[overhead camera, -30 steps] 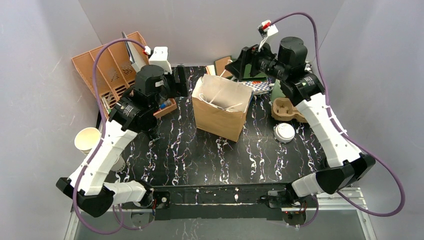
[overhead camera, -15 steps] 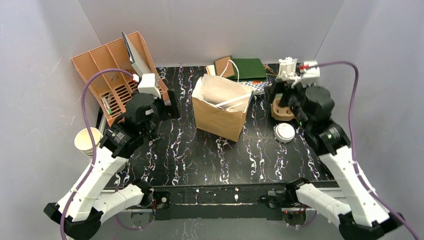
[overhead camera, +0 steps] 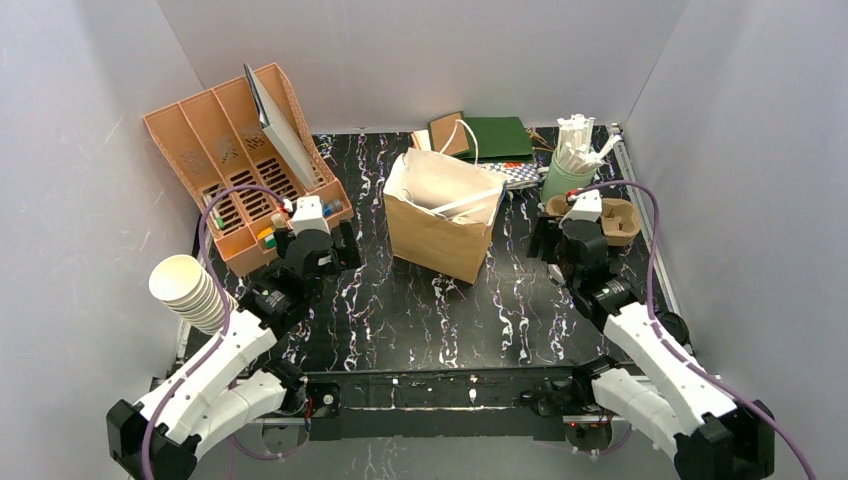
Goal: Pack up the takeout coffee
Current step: Place the straw in the takeout bag, then reset both arms
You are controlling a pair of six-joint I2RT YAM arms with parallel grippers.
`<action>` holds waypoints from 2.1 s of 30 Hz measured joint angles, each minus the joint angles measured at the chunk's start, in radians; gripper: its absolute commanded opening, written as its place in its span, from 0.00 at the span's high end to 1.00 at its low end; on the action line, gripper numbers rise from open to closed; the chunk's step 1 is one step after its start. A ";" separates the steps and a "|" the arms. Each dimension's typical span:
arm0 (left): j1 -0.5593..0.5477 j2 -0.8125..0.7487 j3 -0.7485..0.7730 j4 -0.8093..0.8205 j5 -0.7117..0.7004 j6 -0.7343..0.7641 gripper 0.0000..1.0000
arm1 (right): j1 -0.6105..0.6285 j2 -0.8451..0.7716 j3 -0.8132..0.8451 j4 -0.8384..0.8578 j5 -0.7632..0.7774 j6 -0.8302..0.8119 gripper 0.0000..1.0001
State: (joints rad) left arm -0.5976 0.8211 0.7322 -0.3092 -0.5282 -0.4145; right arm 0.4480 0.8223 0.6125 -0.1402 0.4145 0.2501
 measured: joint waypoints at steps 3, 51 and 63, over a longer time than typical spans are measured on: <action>0.000 0.011 -0.060 0.085 -0.060 0.037 0.02 | -0.076 0.061 -0.038 0.096 -0.036 0.006 0.17; 0.453 0.838 -0.484 1.572 0.233 0.435 0.02 | -0.479 0.773 -0.372 1.284 -0.470 -0.184 0.02; 0.454 0.839 -0.484 1.574 0.232 0.421 0.02 | -0.479 0.773 -0.372 1.284 -0.470 -0.183 0.02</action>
State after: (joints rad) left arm -0.1440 1.6604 0.2481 1.2644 -0.2962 0.0067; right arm -0.0307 1.5951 0.2405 1.1435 -0.0559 0.0666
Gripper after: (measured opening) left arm 0.981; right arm 0.983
